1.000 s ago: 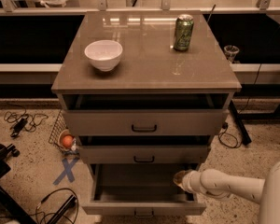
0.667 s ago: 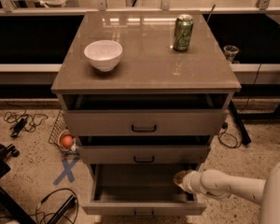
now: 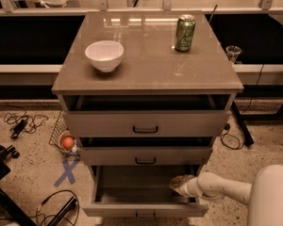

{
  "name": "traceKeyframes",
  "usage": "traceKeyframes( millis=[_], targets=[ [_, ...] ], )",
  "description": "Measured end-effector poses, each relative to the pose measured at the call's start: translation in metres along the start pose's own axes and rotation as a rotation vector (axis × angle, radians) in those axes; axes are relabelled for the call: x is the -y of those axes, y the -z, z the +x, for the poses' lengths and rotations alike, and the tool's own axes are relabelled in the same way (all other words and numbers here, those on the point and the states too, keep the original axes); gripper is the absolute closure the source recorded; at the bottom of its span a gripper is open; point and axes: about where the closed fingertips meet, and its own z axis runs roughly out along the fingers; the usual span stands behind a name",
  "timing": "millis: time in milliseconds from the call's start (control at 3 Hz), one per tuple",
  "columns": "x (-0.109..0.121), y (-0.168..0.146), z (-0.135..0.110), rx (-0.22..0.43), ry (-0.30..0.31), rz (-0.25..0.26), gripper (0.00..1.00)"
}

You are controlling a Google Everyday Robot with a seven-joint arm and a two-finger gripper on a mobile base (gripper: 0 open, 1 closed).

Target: Open bottom drawer

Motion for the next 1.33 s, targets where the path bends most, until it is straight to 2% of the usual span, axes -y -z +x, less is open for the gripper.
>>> traceKeyframes(
  millis=[333, 667, 1000, 1333],
  targets=[
    [-0.01, -0.026, 0.01, 0.016, -0.025, -0.038, 1.0],
    [-0.028, -0.034, 0.022, -0.003, -0.035, -0.071, 1.0],
    [-0.062, -0.03, 0.036, -0.039, -0.041, -0.111, 1.0],
    [-0.075, -0.023, 0.039, -0.047, -0.04, -0.118, 1.0]
  ],
)
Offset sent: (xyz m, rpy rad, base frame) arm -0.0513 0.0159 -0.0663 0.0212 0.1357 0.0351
